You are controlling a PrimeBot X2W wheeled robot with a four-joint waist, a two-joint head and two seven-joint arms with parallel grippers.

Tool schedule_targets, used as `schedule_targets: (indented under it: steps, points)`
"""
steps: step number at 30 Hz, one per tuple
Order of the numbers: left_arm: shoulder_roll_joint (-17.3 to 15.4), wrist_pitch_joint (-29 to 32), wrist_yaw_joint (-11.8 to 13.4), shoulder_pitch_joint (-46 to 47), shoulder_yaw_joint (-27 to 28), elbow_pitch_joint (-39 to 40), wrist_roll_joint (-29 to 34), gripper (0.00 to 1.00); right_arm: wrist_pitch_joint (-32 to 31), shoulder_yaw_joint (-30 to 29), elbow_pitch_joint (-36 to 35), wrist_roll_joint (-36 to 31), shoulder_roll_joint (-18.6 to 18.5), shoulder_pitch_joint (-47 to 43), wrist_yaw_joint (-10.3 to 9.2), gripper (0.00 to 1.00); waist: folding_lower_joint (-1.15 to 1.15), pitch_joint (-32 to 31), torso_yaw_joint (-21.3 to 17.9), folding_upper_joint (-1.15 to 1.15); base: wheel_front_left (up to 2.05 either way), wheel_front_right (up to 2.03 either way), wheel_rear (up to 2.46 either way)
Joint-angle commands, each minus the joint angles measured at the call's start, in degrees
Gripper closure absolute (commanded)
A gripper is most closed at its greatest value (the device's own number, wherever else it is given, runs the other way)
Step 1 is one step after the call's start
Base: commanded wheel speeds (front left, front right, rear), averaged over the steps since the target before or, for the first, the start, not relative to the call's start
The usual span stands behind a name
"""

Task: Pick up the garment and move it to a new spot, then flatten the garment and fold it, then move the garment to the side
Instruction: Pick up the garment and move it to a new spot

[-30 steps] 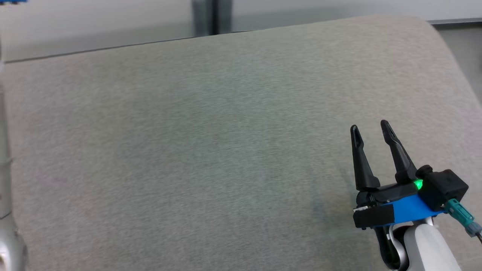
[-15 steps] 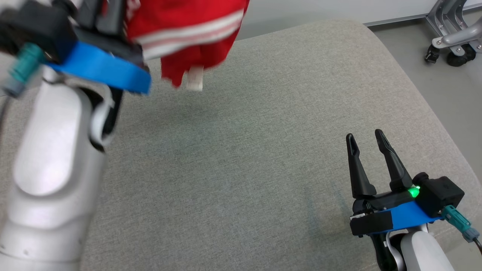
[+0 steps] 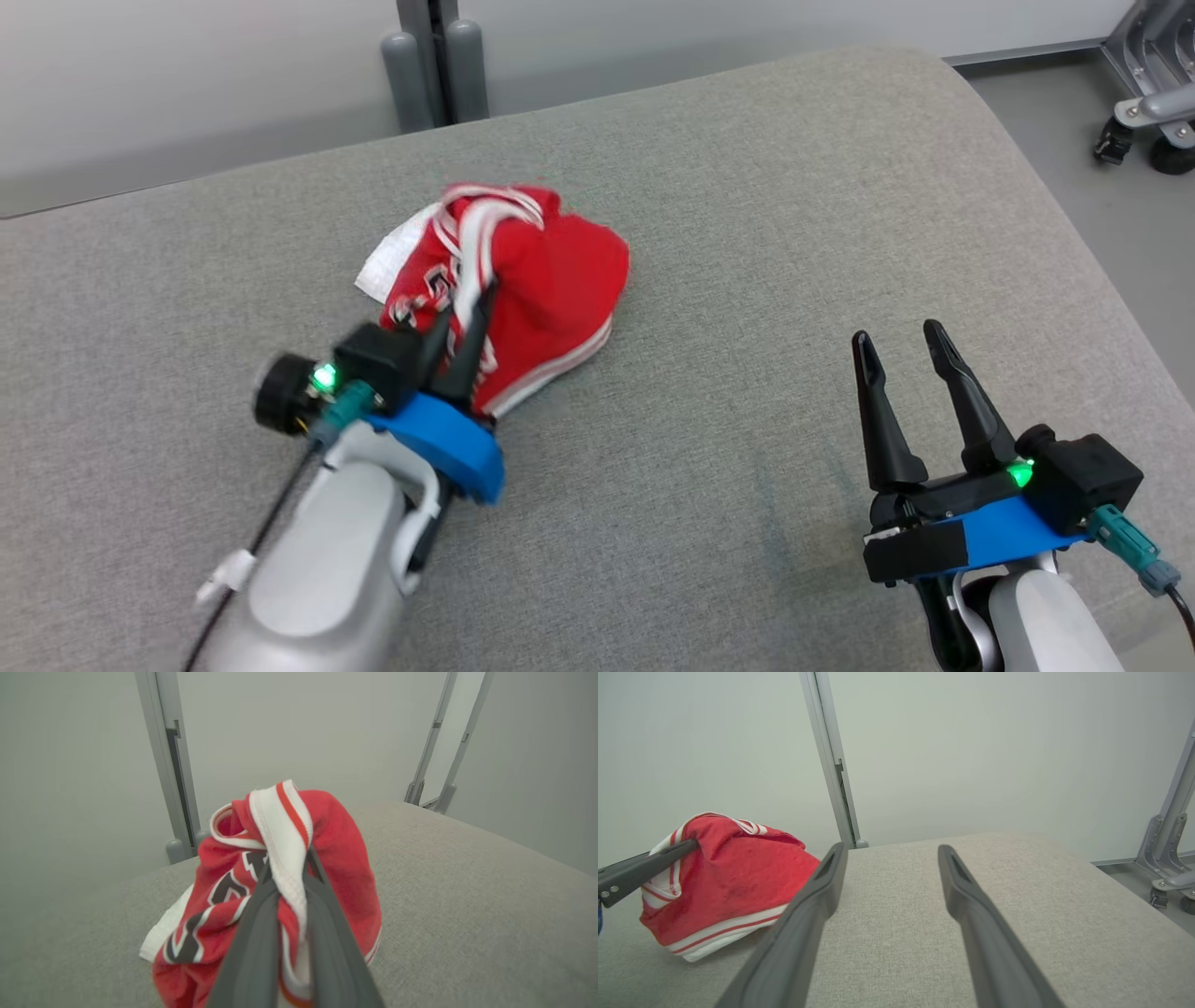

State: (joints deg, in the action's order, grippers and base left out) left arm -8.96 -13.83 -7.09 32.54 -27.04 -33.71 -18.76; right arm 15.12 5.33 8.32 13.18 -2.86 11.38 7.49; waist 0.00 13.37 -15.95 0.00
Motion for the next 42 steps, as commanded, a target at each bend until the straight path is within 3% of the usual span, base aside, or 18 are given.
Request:
schedule_targets:
  steps: [1,3,5,6,11,24,33,42]
  points:
    - [0.99,-0.6,-0.35,-1.28,-0.79,-1.02,-0.46,1.0,0.06,0.02,0.1,-0.22,-0.06,0.16,0.01,0.0,0.0,-0.03,0.31,0.0,0.0,0.0,0.0]
    - [1.7,-0.95,-0.43,-2.26,-2.02,-2.83,-0.73,1.0,0.06,-0.03,0.17,-0.19,-0.04,-0.06,0.01,0.0,0.0,-0.14,0.78,0.0,0.0,0.0,0.0]
    - [2.35,-1.1,-0.49,-2.5,-2.97,-3.86,-0.76,0.48,0.06,0.09,0.33,-0.09,-0.04,-0.26,0.01,0.0,0.0,-0.37,1.25,0.0,0.0,0.0,0.0]
    - [2.59,-1.21,-0.5,-2.47,-3.34,-4.12,-0.71,0.0,0.06,0.14,0.42,-0.09,-0.05,-0.32,0.01,0.0,0.0,-0.49,1.47,0.0,0.0,0.0,0.0]
    - [3.06,-1.4,-0.05,-1.53,-1.34,0.15,-0.33,0.0,0.06,-0.32,0.87,-0.37,-0.05,-1.04,0.01,0.0,0.0,-1.61,3.22,0.0,0.0,0.0,0.0]
    - [-0.8,-1.38,2.58,-11.69,13.08,17.25,3.24,0.0,0.06,-1.15,1.04,-1.53,-0.06,-2.82,0.01,0.0,0.0,-5.04,9.61,0.0,0.0,0.0,0.0]
    - [-0.28,-1.39,3.4,-20.39,23.9,21.4,5.22,0.0,0.06,-1.55,1.84,-2.69,-0.07,-3.48,0.01,0.0,0.0,-6.51,14.12,0.0,0.0,0.0,0.0]
    - [1.51,-1.4,2.13,-26.34,28.11,22.16,9.12,0.0,0.06,-1.92,2.36,-3.41,-0.07,-4.7,0.01,0.0,0.0,-8.34,15.85,0.0,0.0,0.0,0.0]
